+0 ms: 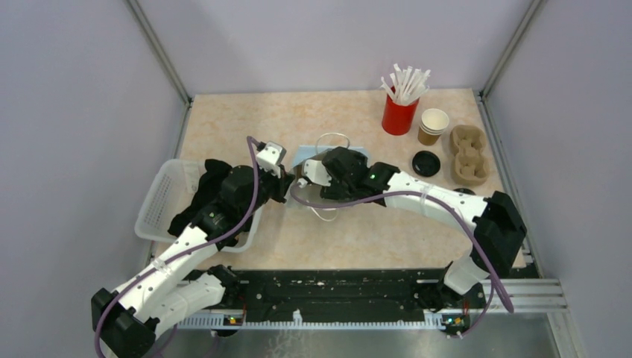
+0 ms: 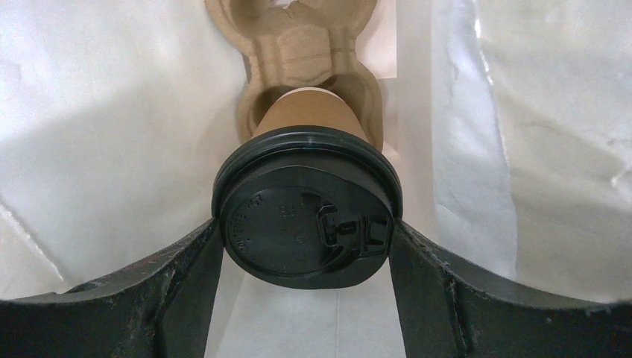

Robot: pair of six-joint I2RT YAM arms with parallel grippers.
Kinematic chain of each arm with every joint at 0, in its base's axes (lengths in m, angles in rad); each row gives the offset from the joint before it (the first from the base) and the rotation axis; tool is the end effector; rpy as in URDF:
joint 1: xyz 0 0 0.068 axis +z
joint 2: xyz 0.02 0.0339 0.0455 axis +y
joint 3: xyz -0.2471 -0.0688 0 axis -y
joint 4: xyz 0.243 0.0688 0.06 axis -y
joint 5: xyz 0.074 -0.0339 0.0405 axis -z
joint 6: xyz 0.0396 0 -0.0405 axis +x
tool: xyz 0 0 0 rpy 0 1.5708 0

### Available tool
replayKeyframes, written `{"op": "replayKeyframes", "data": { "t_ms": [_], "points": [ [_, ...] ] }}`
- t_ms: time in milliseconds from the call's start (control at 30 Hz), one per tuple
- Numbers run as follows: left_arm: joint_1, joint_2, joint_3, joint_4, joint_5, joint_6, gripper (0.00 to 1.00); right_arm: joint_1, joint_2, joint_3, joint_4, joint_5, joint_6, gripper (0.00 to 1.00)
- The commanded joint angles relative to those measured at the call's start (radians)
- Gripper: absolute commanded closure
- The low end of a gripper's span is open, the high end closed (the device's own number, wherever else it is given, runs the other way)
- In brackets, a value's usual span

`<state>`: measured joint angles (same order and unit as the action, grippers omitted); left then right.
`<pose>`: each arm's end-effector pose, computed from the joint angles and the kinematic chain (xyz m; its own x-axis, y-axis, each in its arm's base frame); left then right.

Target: Pack the takeout coffee

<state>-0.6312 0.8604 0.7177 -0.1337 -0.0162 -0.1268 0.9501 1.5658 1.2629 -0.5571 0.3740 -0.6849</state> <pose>0.1757 -0.1277 0.2947 -0.2916 0.0565 -0.9549 0.5450 0.8302 -0.1173 0.2101 0.2689 0.2614 0.0500 -0.9426 -0.3302 -0.7579 0.1795 -0.6272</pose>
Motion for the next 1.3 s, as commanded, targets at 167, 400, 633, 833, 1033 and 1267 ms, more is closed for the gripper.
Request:
{"op": "replayKeyframes", "data": {
  "t_ms": [167, 400, 633, 833, 1033, 1267],
  "points": [
    [-0.004, 0.014, 0.025, -0.038, 0.067, -0.012, 1.00, -0.040, 0.060, -0.013, 0.094, 0.004, 0.026, 0.47],
    [-0.005, 0.011, 0.019, -0.048, 0.049, -0.018, 1.00, -0.040, 0.018, 0.030, 0.024, 0.015, 0.036, 0.47],
    [-0.005, 0.012, 0.015, -0.049, 0.045, -0.013, 1.00, -0.040, 0.001, 0.022, 0.033, 0.048, 0.012, 0.47],
    [-0.004, 0.016, 0.024, -0.051, 0.042, -0.004, 1.00, -0.040, -0.002, -0.002, 0.041, 0.058, 0.010, 0.46],
    [-0.004, 0.022, 0.028, -0.048, 0.050, -0.001, 1.00, -0.043, 0.010, -0.012, 0.109, 0.016, -0.017, 0.46],
    [-0.006, 0.025, 0.034, -0.062, 0.060, -0.002, 1.00, -0.089, 0.071, -0.038, 0.243, 0.005, -0.021, 0.47]
  ]
}}
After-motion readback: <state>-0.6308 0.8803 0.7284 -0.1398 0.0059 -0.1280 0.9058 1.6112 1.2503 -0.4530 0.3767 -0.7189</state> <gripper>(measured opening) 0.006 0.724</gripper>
